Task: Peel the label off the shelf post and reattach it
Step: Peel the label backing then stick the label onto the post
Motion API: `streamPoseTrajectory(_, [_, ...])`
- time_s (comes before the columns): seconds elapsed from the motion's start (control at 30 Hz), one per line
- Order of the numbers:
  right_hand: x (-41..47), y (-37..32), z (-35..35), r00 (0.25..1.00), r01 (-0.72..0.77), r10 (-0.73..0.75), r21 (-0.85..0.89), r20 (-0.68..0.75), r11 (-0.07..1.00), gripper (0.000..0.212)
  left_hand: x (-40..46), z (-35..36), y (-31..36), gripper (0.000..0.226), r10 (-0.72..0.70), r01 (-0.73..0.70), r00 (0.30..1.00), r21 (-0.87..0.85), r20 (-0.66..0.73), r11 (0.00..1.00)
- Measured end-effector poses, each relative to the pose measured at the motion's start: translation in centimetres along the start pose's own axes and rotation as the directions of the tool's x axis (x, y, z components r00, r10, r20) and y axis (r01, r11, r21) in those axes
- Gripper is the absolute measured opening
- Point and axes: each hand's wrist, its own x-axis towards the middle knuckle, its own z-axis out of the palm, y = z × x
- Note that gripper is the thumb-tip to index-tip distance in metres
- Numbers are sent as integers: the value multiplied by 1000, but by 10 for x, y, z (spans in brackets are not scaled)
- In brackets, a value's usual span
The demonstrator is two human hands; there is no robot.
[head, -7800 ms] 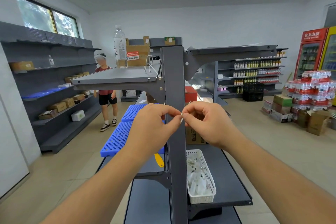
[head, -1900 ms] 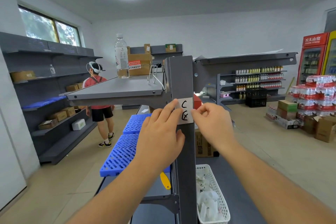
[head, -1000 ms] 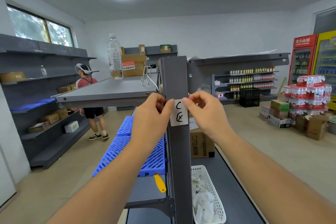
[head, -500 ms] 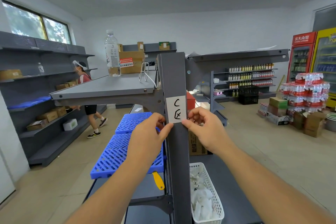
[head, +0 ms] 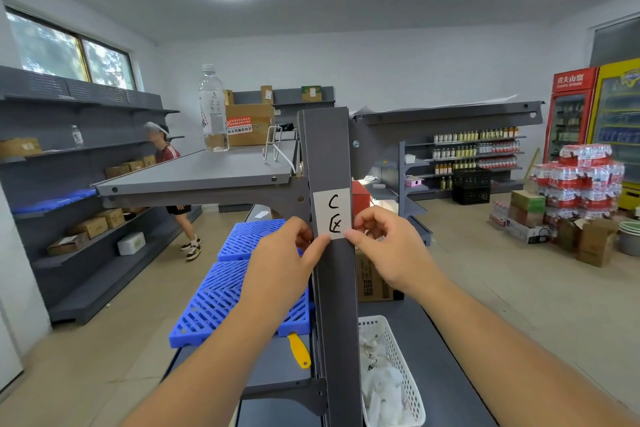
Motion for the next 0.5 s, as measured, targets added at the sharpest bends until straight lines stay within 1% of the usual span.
streamPoseTrajectory(0.13, [1,-2,-2,1000,-7,7,-21,15,1000,12,-3,0,-5,22,8,-7,1000,-40,28,999])
streamPoseTrajectory(0.23, [1,-2,-2,1000,-7,7,-24,0,1000,9,-2,0,-6,19,-12,14,1000,-102,28,995])
streamPoseTrajectory(0.37, [2,-2,-5,999,-24,24,4,22,1000,7,-2,-2,-6,16,-24,31,998,-157,50,987])
streamPoseTrajectory(0.5, [2,-4,-6,999,-38,39,-12,38,999,7,-4,-3,-4,13,-29,39,998,-181,57,983])
